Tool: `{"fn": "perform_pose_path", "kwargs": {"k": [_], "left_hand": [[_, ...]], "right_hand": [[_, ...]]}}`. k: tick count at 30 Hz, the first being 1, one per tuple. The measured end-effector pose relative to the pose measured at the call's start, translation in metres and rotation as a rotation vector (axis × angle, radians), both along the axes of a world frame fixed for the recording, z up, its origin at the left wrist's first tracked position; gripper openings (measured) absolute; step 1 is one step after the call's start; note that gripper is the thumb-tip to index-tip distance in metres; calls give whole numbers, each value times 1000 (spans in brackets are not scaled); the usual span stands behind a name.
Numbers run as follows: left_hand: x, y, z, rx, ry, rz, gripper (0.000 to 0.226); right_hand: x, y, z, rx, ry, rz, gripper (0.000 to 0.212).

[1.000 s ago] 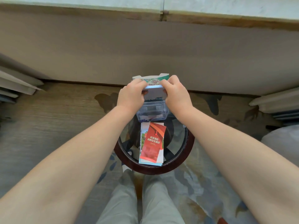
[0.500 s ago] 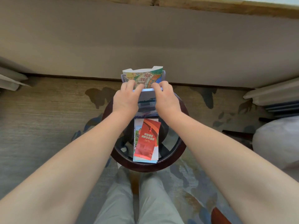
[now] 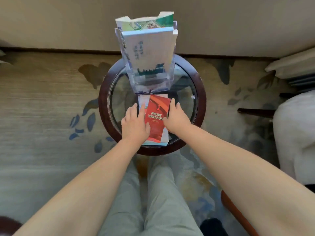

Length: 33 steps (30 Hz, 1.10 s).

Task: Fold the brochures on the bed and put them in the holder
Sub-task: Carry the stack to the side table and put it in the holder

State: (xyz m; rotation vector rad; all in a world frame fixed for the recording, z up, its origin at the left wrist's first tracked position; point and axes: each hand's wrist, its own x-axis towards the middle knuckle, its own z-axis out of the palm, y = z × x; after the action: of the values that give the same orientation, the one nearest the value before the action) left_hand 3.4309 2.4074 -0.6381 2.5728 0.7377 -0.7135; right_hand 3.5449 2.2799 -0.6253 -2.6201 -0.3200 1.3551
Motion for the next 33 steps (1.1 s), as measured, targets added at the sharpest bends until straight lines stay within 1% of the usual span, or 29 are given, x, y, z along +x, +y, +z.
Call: {"fn": "perform_pose_path", "kwargs": {"k": [2, 5, 6, 8, 10, 12, 15, 18, 20, 22, 24, 27, 28, 31, 33], "left_hand": [[-3, -12, -20, -117, 79, 182, 85], [2, -23, -43, -253, 150, 456, 98], [5, -25, -48, -268, 153, 500, 100], [8, -28, -58, -239, 129, 523, 99], [13, -29, -67, -230, 41, 537, 93], [21, -28, -72, -260, -21, 616, 84], [32, -24, -77, -299, -19, 740, 76], [39, -17, -81, -329, 24, 741, 62], [39, -13, -82, -360, 40, 734, 50], [38, -10, -79, -367, 56, 726, 42], [37, -10, -74, -364, 69, 703, 39], [38, -9, -63, -418, 66, 661, 41], [38, -8, -59, -445, 67, 654, 43], [37, 0, -42, -501, 14, 653, 50], [39, 9, -25, -493, -130, 626, 68]], "right_hand": [[-20, -6, -23, -62, 111, -54, 90], [-44, -12, -49, -64, 120, -134, 88], [-49, -13, -55, -48, 104, -169, 86], [-60, -9, -65, -16, 76, -247, 85], [-67, -1, -70, 7, 47, -312, 86], [-69, 7, -71, 43, 18, -400, 87], [-69, 10, -71, 70, -52, -540, 88], [-66, 5, -71, 21, -154, -590, 85], [-59, -2, -70, -2, -206, -583, 75], [-52, -7, -67, 33, -195, -593, 66], [-46, -9, -62, 55, -182, -584, 62], [-39, -9, -56, 57, -152, -546, 41], [-37, -9, -54, 64, -142, -534, 37], [-31, -6, -38, 85, -155, -460, 35], [-28, -3, -25, 108, -194, -390, 34]]}}
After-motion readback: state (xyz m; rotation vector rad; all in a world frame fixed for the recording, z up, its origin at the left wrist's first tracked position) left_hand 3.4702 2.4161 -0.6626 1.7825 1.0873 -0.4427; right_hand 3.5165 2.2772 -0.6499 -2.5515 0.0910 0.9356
